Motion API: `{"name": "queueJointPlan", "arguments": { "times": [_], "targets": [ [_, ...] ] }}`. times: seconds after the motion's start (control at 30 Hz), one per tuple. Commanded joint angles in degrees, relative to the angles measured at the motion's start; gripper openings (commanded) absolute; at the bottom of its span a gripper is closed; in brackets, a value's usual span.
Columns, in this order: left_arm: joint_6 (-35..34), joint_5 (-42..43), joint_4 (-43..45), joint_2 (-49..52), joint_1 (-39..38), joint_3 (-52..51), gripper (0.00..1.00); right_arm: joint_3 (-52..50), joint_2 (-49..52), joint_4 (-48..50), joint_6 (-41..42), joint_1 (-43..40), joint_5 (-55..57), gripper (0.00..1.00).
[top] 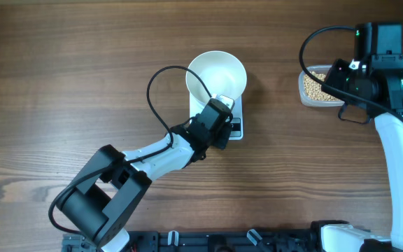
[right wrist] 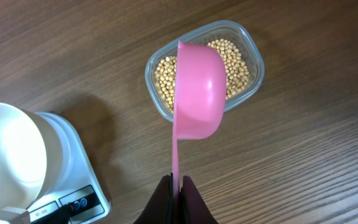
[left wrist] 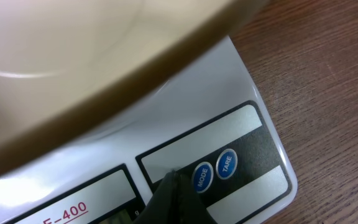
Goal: Scoop item into bowl and weigh 150g on scale
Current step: 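Retract the left gripper from the scale toward the left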
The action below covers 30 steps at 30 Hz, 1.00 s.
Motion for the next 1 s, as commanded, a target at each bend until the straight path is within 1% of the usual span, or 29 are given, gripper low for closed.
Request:
{"name": "queueJointPlan", "arguments": {
  "times": [0.0, 0.2, 0.27, 0.33, 0.43, 0.47, 0.5, 0.6, 0.63, 0.67, 0.73, 0.77, 0.8, 0.83, 0.9, 0.93, 0.97],
  "targets": [
    [0.7, 0.5, -2.0, 3.5, -0.2, -1.6, 0.04, 0.5, 0.4, 0.2, -0.2, -0.2, 0.8, 0.04],
    [0.7, 0.5, -3.5, 4.1, -0.2, -1.6, 0.04, 0.5, 0.4, 0.0, -0.2, -0.2, 0.8, 0.04],
    [0.7, 0.5, -4.9, 2.4, -0.2, -1.6, 0.04, 0.5, 0.4, 0.0, -0.1, -0.2, 0.8, 0.04],
    [0.7, 0.5, -7.1, -1.6, -0.2, -1.5, 0.04, 0.5, 0.4, 0.1, -0.2, -0.2, 0.8, 0.05],
    [-0.1, 0.5, -9.4, -10.2, -0.2, -1.4, 0.04, 0.5, 0.4, 0.1, -0.3, -0.2, -0.3, 0.04],
    [-3.1, 0.6, -11.0, -16.2, 0.0, -1.1, 0.04, 0.5, 0.3, 0.0, -0.4, -0.2, -1.3, 0.04],
    [-4.5, 0.8, -11.5, -19.0, 0.0, -1.0, 0.04, 0.5, 0.3, 0.0, -0.4, -0.2, -1.9, 0.04],
    [-9.5, 4.6, -12.0, -33.1, 1.9, -1.0, 0.04, 0.5, 0.3, -0.4, -2.1, -0.2, -3.0, 0.04],
    [-10.8, 5.2, -12.3, -38.3, 3.1, -1.0, 0.04, 0.5, 0.3, -0.6, -3.6, -0.2, -4.0, 0.04],
    [-11.4, 5.0, -12.6, -41.2, 4.0, -1.0, 0.04, 0.5, 0.3, -0.8, -5.3, -0.2, -5.6, 0.04],
    [-11.6, 4.8, -14.1, -49.1, 7.7, -1.0, 0.04, 0.5, 0.3, -1.4, -9.4, -0.2, -9.9, 0.04],
    [-11.6, 2.8, -16.7, -55.8, 13.0, -1.0, 0.04, 0.5, 0.3, -2.0, -12.8, -0.2, -13.7, 0.04],
    [-11.6, 0.8, -18.7, -58.8, 16.3, -1.0, 0.06, 0.5, 0.3, -2.3, -14.6, -0.2, -15.3, 0.04],
    [-11.6, -1.6, -20.7, -61.0, 19.0, -1.0, 0.13, 0.5, 0.3, -2.3, -15.8, -0.2, -16.3, 0.04],
    [-11.5, -6.8, -25.8, -64.5, 25.2, -1.0, 0.22, 0.5, 0.3, -2.0, -17.5, -0.2, -16.4, 0.04],
    [-11.5, -8.9, -28.5, -65.6, 28.0, -1.0, 0.30, 0.5, 0.3, -1.6, -19.4, -0.2, -16.4, 0.04],
    [-11.4, -10.2, -30.9, -66.4, 30.4, -1.0, 0.45, 0.5, 0.3, -1.2, -20.5, -0.2, -16.4, 0.04]
  ]
}}
